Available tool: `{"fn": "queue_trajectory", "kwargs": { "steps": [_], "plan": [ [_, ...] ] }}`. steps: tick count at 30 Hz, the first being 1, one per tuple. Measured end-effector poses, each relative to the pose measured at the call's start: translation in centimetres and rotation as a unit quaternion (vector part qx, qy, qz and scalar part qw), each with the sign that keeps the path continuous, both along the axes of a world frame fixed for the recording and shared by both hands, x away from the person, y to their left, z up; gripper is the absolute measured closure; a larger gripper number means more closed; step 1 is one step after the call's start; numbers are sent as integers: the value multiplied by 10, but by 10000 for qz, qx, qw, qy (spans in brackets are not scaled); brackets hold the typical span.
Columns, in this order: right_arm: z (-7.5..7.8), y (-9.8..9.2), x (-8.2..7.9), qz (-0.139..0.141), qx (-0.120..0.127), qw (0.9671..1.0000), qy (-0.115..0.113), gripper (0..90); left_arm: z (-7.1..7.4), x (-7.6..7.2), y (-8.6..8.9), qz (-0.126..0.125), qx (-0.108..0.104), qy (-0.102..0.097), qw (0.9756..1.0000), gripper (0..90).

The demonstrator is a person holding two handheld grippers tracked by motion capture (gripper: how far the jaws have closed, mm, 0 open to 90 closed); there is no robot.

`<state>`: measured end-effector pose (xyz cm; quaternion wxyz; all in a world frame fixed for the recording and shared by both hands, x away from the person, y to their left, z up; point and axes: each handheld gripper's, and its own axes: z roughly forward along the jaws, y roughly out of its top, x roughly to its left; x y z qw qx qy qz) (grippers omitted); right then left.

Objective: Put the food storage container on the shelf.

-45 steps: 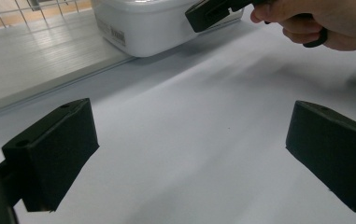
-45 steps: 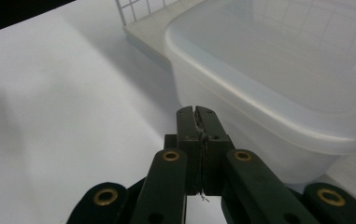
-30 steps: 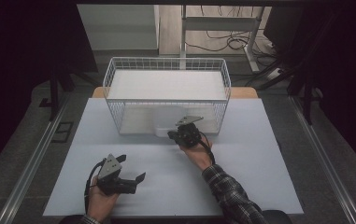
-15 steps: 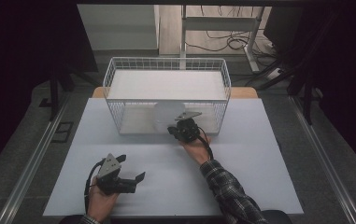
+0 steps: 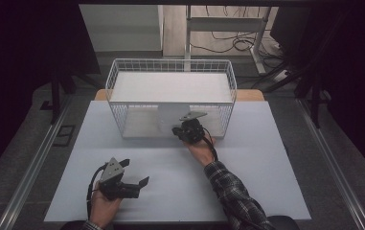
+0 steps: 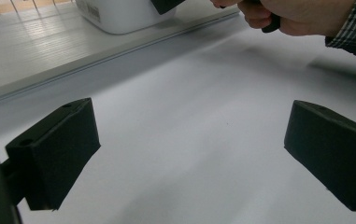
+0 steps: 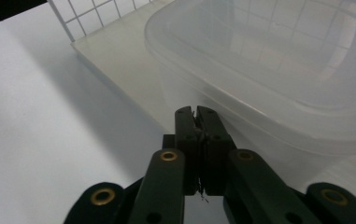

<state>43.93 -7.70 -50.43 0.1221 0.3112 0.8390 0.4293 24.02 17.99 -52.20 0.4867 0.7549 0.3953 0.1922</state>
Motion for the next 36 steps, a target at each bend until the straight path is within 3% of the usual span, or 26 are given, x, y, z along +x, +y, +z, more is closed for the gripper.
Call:
{"fn": "queue_trajectory", "kwargs": {
  "steps": [4,9,13,17,36],
  "plan": [
    [2,0,-3,23,27,10000,0,796,1,0,0,7,-28,138,9999,32],
    [7,1,-12,87,56,9999,-29,646,1,0,1,18,-60,198,9998,32],
    [10,0,-17,138,46,9999,-30,588,1,0,0,14,-36,194,9998,31],
    [14,-2,-26,182,25,9998,-37,509,2,1,1,-6,-74,316,9995,34],
    [25,-21,-55,271,13,9995,-181,305,0,2,-1,-57,-57,377,9993,31]
  ]
}}
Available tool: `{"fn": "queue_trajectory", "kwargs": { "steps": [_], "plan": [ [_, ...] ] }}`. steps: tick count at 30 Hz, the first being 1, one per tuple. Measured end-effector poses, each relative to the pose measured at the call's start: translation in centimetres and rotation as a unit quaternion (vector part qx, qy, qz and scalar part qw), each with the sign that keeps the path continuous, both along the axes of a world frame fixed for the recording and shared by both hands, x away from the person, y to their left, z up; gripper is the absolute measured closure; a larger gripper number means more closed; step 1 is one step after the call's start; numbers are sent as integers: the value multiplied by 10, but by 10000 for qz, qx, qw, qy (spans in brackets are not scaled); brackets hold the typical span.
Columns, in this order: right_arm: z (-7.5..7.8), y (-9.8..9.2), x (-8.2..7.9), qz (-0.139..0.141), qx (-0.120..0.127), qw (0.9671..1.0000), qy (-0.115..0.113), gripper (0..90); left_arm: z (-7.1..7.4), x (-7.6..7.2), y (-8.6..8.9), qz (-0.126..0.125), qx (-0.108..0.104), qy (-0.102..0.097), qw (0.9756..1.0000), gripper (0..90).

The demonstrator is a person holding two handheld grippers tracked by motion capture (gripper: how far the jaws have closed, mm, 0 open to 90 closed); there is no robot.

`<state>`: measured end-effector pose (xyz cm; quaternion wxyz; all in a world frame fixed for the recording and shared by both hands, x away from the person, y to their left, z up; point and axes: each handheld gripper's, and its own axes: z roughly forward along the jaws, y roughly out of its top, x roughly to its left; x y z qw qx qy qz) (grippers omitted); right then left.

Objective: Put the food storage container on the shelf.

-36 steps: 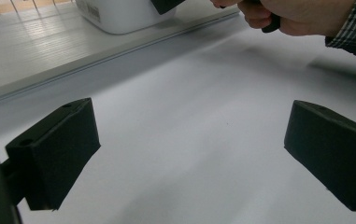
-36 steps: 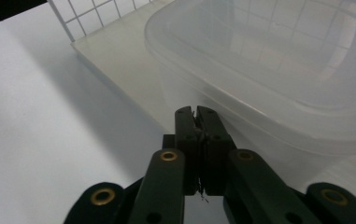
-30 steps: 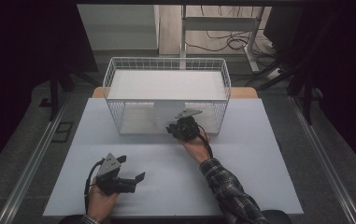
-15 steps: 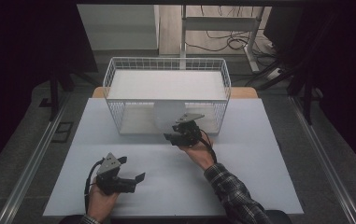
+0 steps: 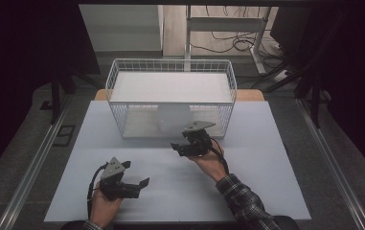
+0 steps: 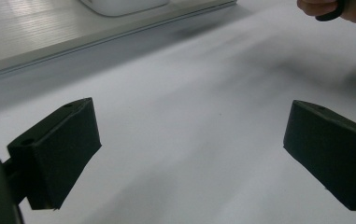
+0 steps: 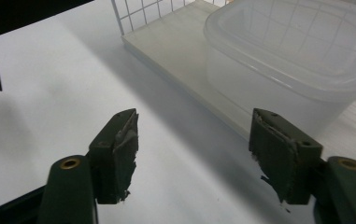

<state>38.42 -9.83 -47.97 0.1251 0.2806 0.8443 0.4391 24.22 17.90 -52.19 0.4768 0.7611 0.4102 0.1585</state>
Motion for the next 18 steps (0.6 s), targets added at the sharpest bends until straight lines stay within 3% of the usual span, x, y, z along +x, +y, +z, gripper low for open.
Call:
{"fn": "queue_trajectory", "kwargs": {
  "steps": [5,18],
  "plan": [
    [0,-3,-6,25,-142,9999,-87,241,-1,0,-1,-19,38,-19,10000,28],
    [-10,-20,-17,-18,-227,9997,52,111,-2,1,-2,-65,81,-26,9999,25]
  ]
}}
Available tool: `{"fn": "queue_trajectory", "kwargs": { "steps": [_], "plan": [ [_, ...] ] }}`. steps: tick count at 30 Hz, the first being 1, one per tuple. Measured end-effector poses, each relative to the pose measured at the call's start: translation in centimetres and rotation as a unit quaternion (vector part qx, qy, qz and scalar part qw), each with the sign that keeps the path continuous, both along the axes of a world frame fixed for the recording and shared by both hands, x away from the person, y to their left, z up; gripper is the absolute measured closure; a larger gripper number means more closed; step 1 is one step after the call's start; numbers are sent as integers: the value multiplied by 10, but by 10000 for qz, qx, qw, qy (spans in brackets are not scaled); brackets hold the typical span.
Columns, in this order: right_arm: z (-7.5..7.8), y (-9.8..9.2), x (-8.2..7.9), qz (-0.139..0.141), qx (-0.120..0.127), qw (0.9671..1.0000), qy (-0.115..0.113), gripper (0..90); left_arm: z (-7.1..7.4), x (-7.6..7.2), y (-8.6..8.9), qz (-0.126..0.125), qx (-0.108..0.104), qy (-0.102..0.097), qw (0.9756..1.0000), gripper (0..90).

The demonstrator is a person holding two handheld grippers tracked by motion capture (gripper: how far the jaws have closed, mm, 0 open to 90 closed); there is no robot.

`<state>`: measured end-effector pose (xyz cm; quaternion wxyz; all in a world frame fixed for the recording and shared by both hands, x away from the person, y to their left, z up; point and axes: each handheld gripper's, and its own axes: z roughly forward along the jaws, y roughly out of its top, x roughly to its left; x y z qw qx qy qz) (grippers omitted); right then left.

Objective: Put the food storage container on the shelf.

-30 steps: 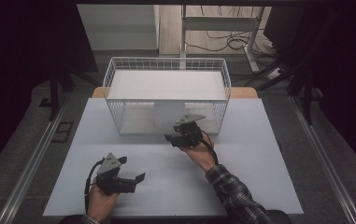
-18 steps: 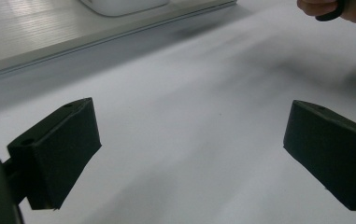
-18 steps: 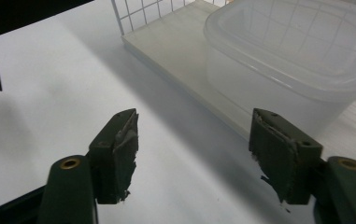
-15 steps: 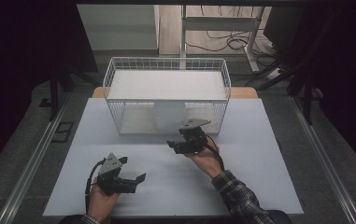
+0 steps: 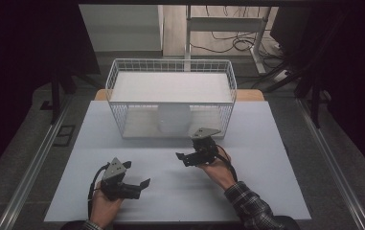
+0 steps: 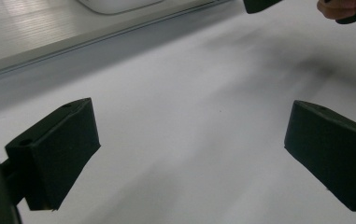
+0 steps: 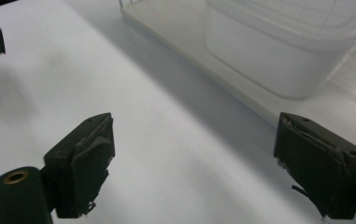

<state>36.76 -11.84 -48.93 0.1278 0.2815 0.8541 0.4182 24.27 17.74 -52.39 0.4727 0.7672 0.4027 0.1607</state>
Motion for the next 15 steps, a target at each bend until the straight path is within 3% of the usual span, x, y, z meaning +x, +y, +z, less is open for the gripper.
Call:
{"fn": "queue_trajectory", "kwargs": {
  "steps": [10,15],
  "plan": [
    [0,-19,-14,-12,-33,9999,96,41,0,0,0,-26,-19,3,10000,22],
    [5,-32,-22,-78,72,9999,108,30,0,0,0,-43,-24,17,10000,22]
  ]
}}
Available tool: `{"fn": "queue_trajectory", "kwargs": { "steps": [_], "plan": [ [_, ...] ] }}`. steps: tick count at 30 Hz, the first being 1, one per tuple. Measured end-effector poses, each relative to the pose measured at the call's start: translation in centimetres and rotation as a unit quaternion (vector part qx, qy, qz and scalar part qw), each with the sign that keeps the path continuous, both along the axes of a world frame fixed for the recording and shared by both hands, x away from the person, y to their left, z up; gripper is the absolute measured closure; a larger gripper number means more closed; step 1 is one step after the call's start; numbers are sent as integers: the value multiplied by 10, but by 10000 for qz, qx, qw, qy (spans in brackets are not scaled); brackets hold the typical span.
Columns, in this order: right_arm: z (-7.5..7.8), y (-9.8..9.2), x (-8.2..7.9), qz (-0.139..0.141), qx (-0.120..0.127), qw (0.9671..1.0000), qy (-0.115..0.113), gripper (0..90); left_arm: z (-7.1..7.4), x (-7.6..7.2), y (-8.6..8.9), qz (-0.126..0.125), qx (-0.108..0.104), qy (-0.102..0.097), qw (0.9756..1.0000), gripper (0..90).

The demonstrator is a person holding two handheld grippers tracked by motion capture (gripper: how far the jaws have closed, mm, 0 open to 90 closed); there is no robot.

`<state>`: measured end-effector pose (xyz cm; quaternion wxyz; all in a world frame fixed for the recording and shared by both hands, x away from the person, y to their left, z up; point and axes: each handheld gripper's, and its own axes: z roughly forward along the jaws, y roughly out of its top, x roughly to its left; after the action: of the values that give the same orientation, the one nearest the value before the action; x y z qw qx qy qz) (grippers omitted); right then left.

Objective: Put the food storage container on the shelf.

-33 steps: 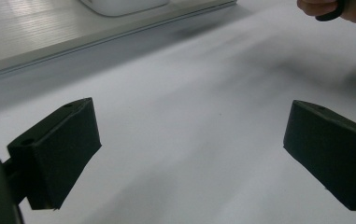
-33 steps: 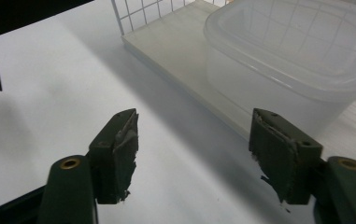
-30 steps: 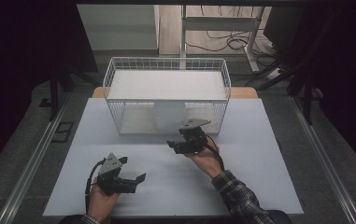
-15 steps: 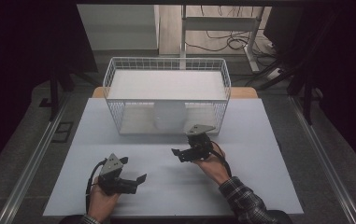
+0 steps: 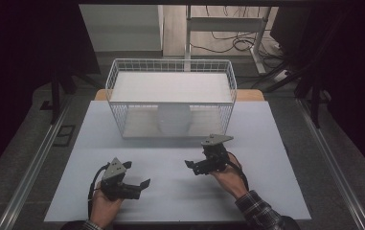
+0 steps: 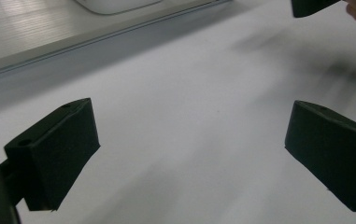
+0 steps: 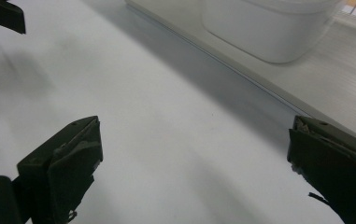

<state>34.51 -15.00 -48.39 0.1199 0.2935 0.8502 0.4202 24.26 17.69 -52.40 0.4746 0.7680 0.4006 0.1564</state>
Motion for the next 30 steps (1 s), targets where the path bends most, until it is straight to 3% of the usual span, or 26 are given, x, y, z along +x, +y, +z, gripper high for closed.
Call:
{"fn": "queue_trajectory", "kwargs": {
  "steps": [9,14,23,30],
  "plan": [
    [6,-17,-14,-60,46,9999,-92,25,2,-1,2,16,-10,39,10000,28],
    [7,-29,-23,-178,76,9996,-192,24,5,-3,3,47,119,-9,9999,30],
    [3,-58,-38,-414,205,9986,-256,19,8,-15,12,206,189,-94,9996,34],
    [1,-78,-51,-585,188,9977,-300,13,6,-22,18,310,234,-52,9992,26]
  ]
}}
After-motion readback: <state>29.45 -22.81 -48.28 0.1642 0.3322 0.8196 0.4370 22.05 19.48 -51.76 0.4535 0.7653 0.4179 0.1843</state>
